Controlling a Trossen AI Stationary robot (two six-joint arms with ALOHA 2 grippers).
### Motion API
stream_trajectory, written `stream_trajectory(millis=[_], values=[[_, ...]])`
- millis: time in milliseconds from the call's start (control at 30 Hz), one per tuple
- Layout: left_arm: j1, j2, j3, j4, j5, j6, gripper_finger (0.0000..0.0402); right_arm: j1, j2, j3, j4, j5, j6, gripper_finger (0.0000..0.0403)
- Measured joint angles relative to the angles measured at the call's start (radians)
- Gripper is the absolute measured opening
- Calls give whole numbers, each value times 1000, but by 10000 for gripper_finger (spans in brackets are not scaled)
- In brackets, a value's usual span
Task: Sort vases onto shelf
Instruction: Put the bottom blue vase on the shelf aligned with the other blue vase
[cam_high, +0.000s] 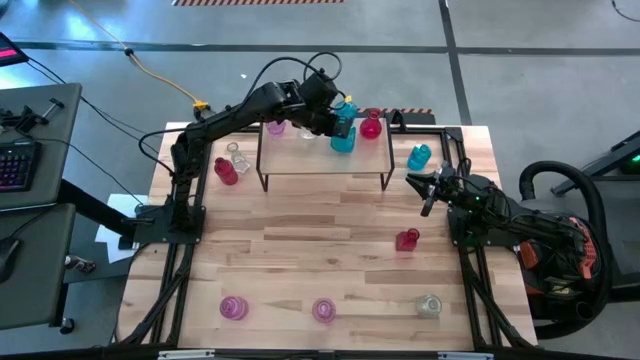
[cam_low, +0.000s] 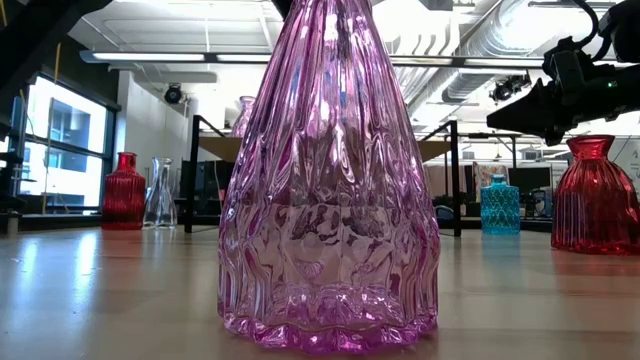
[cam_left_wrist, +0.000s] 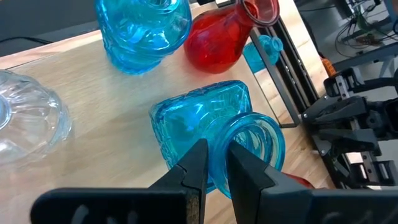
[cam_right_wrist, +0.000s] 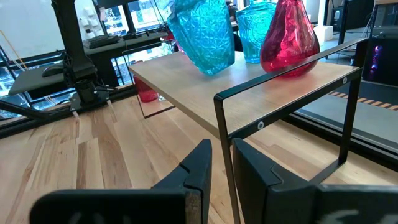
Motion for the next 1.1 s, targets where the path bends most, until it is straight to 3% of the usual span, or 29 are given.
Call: stream_trajectory(millis=[1100], values=[[4,0,-1,52,18,17,35,0,0,0,0,0,0,48]])
